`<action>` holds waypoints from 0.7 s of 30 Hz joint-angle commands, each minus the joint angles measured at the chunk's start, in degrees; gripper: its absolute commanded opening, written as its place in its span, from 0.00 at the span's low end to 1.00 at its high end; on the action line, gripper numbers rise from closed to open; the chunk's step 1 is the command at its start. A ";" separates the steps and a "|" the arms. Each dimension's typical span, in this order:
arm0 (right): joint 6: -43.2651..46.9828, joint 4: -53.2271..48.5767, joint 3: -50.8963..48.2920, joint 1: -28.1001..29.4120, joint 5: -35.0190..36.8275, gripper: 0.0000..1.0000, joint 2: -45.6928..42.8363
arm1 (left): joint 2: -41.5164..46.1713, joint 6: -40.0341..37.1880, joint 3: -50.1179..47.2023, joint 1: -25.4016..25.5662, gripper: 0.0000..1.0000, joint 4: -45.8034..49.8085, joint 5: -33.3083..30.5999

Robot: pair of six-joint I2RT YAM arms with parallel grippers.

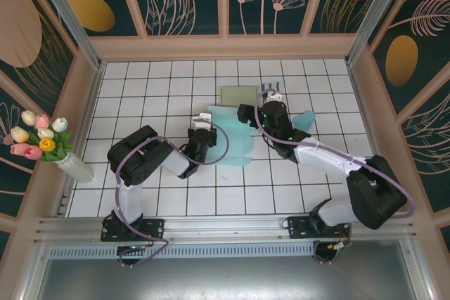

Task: Fold the paper box

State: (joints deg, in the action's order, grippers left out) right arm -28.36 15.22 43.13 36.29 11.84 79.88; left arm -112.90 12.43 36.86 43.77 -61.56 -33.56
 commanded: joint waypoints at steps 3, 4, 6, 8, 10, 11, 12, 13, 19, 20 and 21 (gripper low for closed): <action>-1.09 3.18 3.57 0.35 -2.27 0.92 3.25 | -1.85 -0.12 -0.66 -0.44 0.09 0.58 -1.64; -1.17 3.46 3.56 0.33 -2.68 0.91 3.71 | -1.94 -0.03 -0.64 -0.44 0.09 0.69 -1.65; -1.53 4.26 3.68 0.36 -4.18 0.91 4.63 | -1.95 0.05 -0.74 -0.44 0.08 0.55 -1.75; -1.94 4.55 3.84 0.36 -5.33 0.91 5.47 | -1.97 0.05 -0.89 -0.45 0.09 0.17 -1.72; -2.21 4.70 4.11 0.39 -6.50 0.91 6.15 | -2.07 0.05 -0.84 -0.44 0.09 0.06 -1.77; -2.39 4.95 4.11 0.38 -7.09 0.90 6.43 | -2.08 0.05 -0.90 -0.44 0.09 0.07 -1.77; -2.57 5.20 4.11 0.37 -7.41 0.91 6.61 | -2.15 0.12 -0.91 -0.44 0.09 0.05 -1.87; -2.87 5.34 4.16 0.40 -7.61 0.90 6.93 | -2.14 0.11 -0.91 -0.44 0.09 0.00 -1.87; -6.66 7.50 3.05 0.65 -9.37 0.89 8.62 | -2.21 0.06 -0.91 -0.45 0.09 -0.21 -1.88; -7.72 8.59 2.47 0.66 -10.20 0.89 8.92 | -2.19 0.05 -0.91 -0.44 0.09 -0.17 -1.86; -8.76 9.50 2.10 0.72 -10.73 0.89 9.18 | -2.23 0.05 -0.91 -0.46 0.09 -0.17 -1.91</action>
State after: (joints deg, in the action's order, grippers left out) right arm -32.99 20.99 45.71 36.49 4.01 87.61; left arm -113.75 12.45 36.86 43.77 -63.11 -34.02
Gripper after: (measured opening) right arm 0.889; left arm 0.089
